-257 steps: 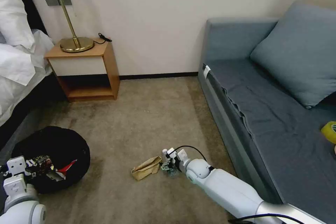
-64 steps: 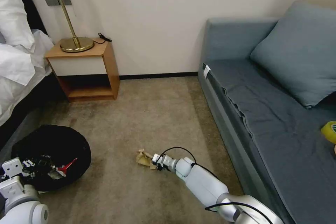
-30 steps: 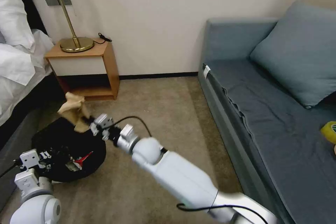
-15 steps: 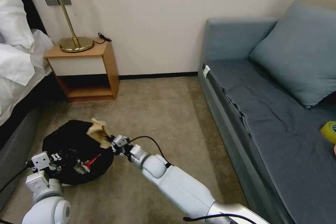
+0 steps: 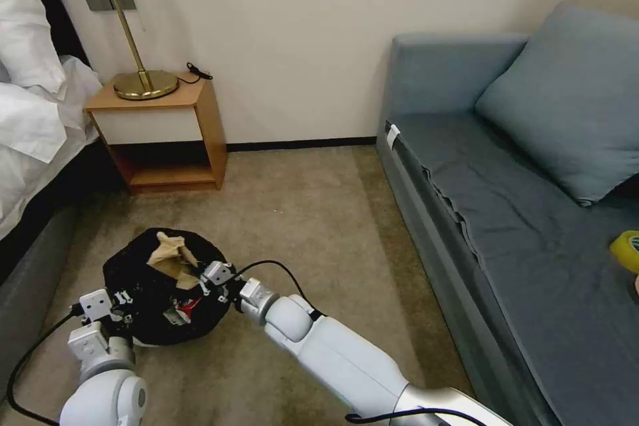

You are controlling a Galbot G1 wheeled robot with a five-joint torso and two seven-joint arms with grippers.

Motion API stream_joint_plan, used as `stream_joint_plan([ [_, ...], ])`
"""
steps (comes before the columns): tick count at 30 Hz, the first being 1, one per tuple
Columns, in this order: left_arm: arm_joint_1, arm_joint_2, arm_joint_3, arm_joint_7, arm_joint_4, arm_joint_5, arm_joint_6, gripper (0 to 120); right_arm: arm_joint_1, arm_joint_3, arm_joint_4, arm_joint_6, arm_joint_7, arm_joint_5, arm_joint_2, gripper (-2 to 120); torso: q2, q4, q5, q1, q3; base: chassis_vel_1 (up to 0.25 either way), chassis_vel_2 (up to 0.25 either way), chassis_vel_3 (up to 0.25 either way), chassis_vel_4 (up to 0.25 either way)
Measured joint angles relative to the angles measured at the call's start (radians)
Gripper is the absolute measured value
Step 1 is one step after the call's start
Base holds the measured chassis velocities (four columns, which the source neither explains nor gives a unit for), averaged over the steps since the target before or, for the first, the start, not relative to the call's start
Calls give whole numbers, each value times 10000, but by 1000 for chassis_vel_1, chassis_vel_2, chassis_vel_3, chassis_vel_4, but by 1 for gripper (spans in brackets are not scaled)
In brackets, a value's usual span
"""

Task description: Pick up the trash bin, then pick up the garbage on the floor and place it into the trash bin.

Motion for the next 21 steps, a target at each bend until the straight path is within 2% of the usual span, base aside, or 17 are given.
stream_joint_plan([
  [5, -61, 28, 4, 78, -8, 6, -2, 4, 72, -123, 106, -82, 346, 0, -4, 2, 0, -2, 0, 0, 0, 0, 0, 0, 0],
  [8, -60, 36, -16, 79, -17, 7, -6, 4, 95, -48, 98, -102, 480, -40, -5, 16, 0, 0, 0, 0, 0, 0, 0, 0, 0],
  [12, -55, 32, -1, 95, -46, 6, -6, 4, 122, 45, 82, -119, 526, -60, -4, 26, 0, -2, 0, 0, 0, 0, 0, 0, 0],
  [15, -27, 19, 9, 112, -121, 6, -9, 4, 144, 173, 23, -121, 578, -121, -5, 41, 0, -2, 0, 0, 0, 0, 0, 0, 0],
  [17, -22, 18, 10, 115, -132, 5, -11, 4, 144, 209, 20, -121, 584, -129, -5, 44, 0, -1, 0, 0, 0, 0, 0, 0, 0],
  [19, -20, 29, -26, 128, -143, -35, -23, 4, 133, 364, 20, -120, 596, -164, -5, 56, 0, -1, 0, 0, 0, 0, 0, 0, 0],
  [21, -26, 43, -64, 128, -143, -73, -23, 4, 125, 418, 20, -117, 596, -187, -5, 59, 0, -1, -1, 0, 0, 0, 0, 0, 0],
])
